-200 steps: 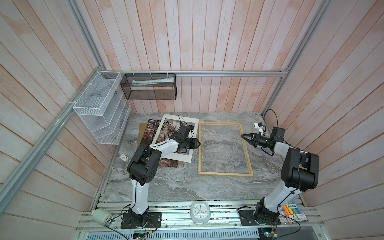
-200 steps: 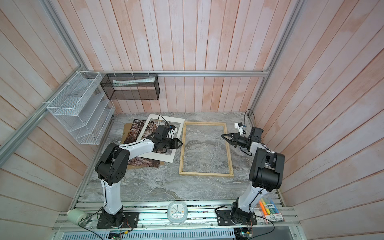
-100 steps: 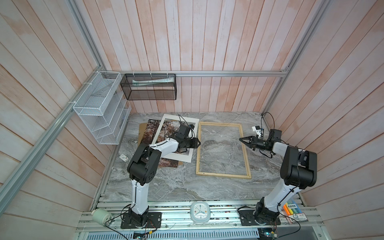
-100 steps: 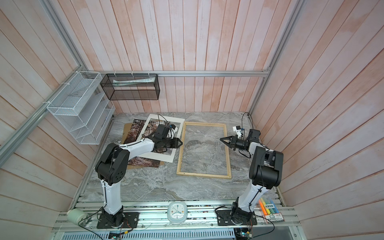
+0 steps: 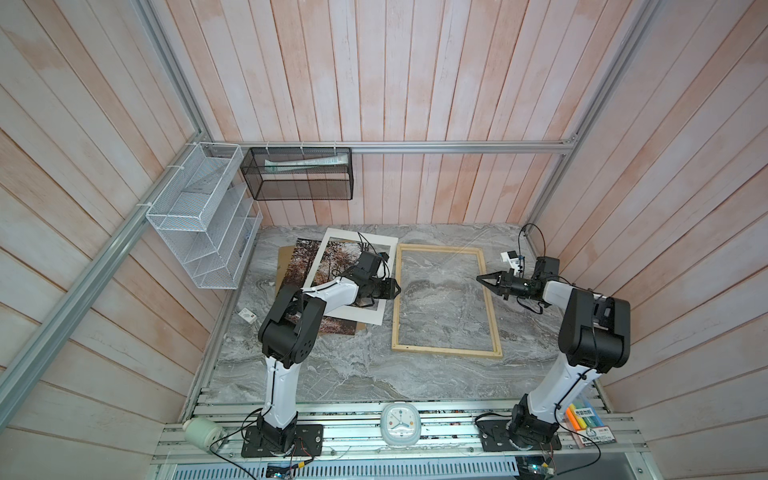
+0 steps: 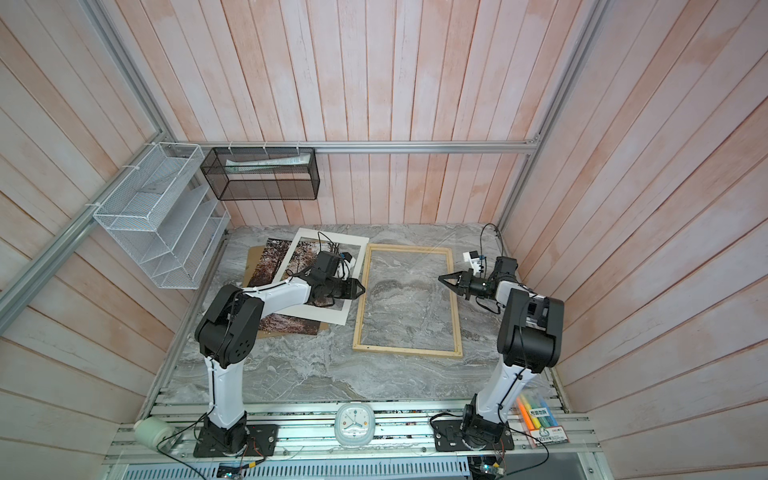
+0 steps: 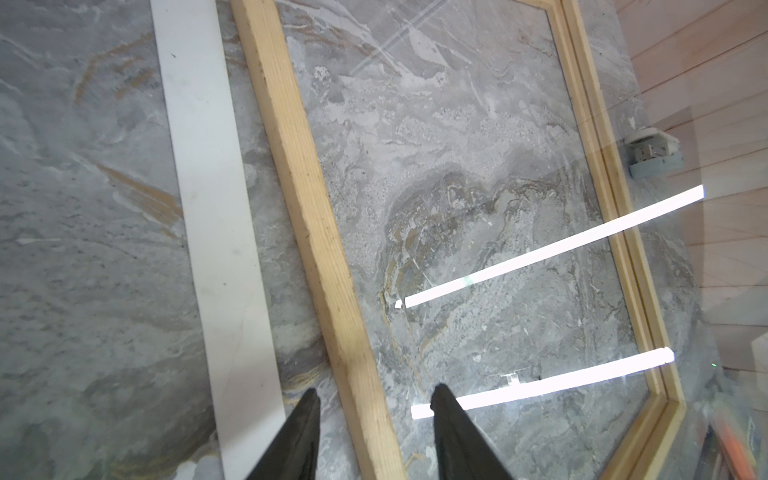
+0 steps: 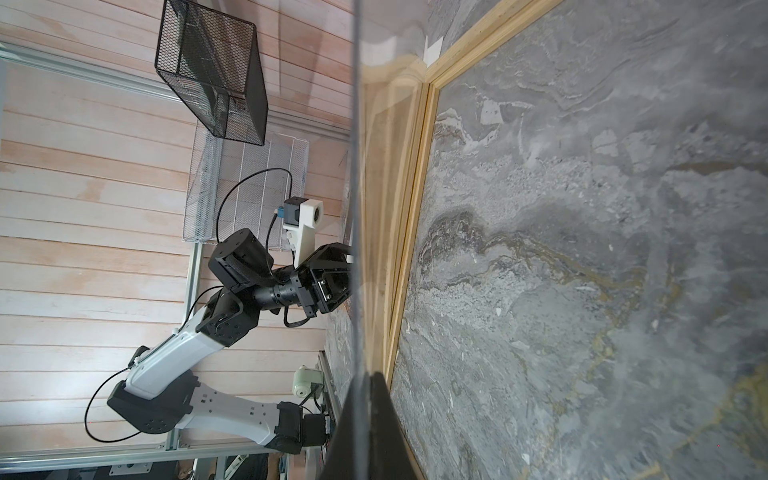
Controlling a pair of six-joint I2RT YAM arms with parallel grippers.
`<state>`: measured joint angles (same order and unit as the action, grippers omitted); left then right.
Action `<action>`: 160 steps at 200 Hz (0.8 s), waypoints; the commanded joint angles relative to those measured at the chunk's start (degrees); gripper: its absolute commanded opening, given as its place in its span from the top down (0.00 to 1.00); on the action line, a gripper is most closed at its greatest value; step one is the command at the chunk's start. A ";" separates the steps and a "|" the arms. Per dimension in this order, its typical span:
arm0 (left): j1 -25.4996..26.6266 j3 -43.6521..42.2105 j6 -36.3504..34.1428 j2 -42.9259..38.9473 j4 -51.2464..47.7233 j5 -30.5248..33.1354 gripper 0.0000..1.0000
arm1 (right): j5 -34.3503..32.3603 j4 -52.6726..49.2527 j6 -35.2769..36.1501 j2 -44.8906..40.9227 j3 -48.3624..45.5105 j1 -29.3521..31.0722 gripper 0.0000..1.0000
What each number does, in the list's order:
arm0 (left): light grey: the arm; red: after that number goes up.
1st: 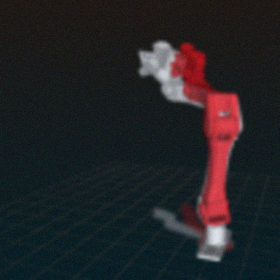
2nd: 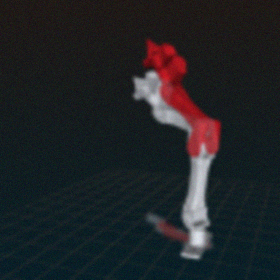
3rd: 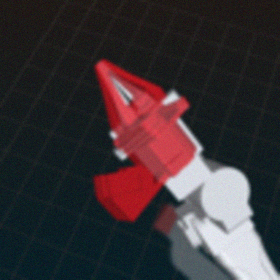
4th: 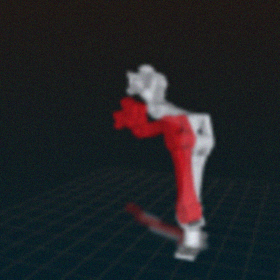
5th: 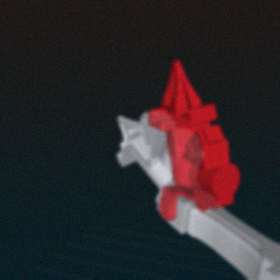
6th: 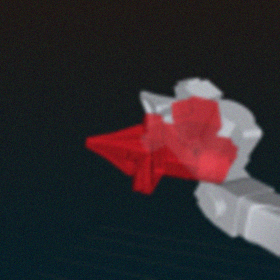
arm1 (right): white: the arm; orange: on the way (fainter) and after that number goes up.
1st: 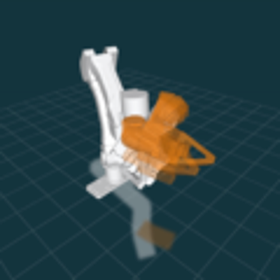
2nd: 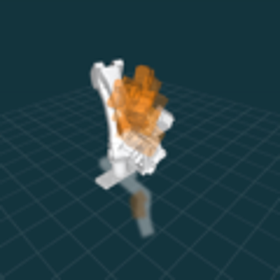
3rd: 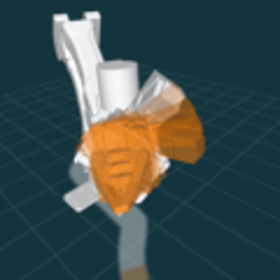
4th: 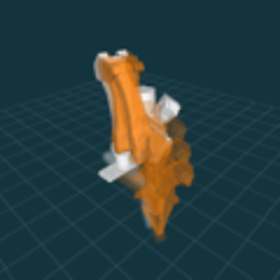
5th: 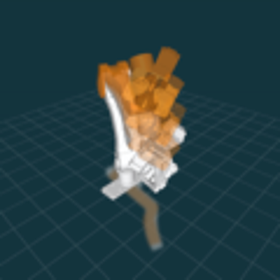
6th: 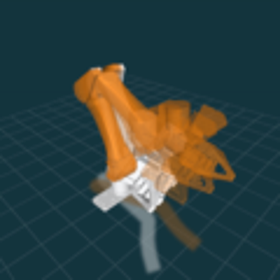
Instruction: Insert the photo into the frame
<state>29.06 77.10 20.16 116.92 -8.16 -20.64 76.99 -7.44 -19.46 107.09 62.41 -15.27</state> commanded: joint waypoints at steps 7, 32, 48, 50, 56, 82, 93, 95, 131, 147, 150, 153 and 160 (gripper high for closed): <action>0.30 0.14 -0.32 1.19 0.02 -0.63 0.54 | 2.36 -1.16 1.48 1.80 2.34 0.94 1.00; 0.38 0.15 -0.17 1.57 0.28 -0.97 0.54 | 2.35 -1.32 1.46 2.89 3.15 1.41 1.00; 0.37 0.23 -0.28 2.25 0.44 -1.49 0.54 | 2.33 -1.61 1.67 3.60 3.84 1.65 1.00; 0.38 0.31 -0.27 2.32 0.41 -1.55 0.54 | 2.30 -1.65 1.66 3.71 3.85 1.71 1.00; 0.38 0.41 -0.22 2.58 0.26 -1.66 0.54 | 2.37 -1.70 1.74 3.97 4.12 1.87 1.00; 0.38 0.50 -0.21 2.99 0.76 -2.43 0.54 | 2.29 -1.86 1.79 5.10 4.76 2.21 1.00; 0.38 0.51 -0.33 3.20 0.74 -2.60 0.54 | 2.28 -1.92 1.72 5.54 5.15 2.50 1.00; 0.38 0.57 -0.35 3.22 0.68 -2.57 0.54 | 2.22 -1.95 1.76 5.64 5.21 2.54 1.00; 0.38 0.42 -0.30 3.29 0.78 -2.73 0.54 | 2.11 -2.05 1.69 6.54 5.73 2.73 1.00; 0.38 0.33 -0.34 3.27 0.92 -2.82 0.54 | 1.94 -2.01 1.83 6.71 5.48 2.83 1.00; 0.38 0.29 -0.34 3.31 0.90 -2.87 0.54 | 1.93 -2.04 1.80 6.73 5.44 2.79 1.00; 0.38 0.33 -0.30 3.39 0.94 -2.83 0.54 | 1.93 -2.05 1.80 6.73 5.44 2.77 1.00; 0.38 0.42 -0.33 3.36 0.96 -2.91 0.54 | 1.92 -2.02 1.82 6.82 5.33 2.86 1.00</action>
<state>29.21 77.10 20.16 119.46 -8.10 -22.35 76.97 -8.67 -18.98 113.21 66.59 -12.88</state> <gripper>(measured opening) 0.456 0.043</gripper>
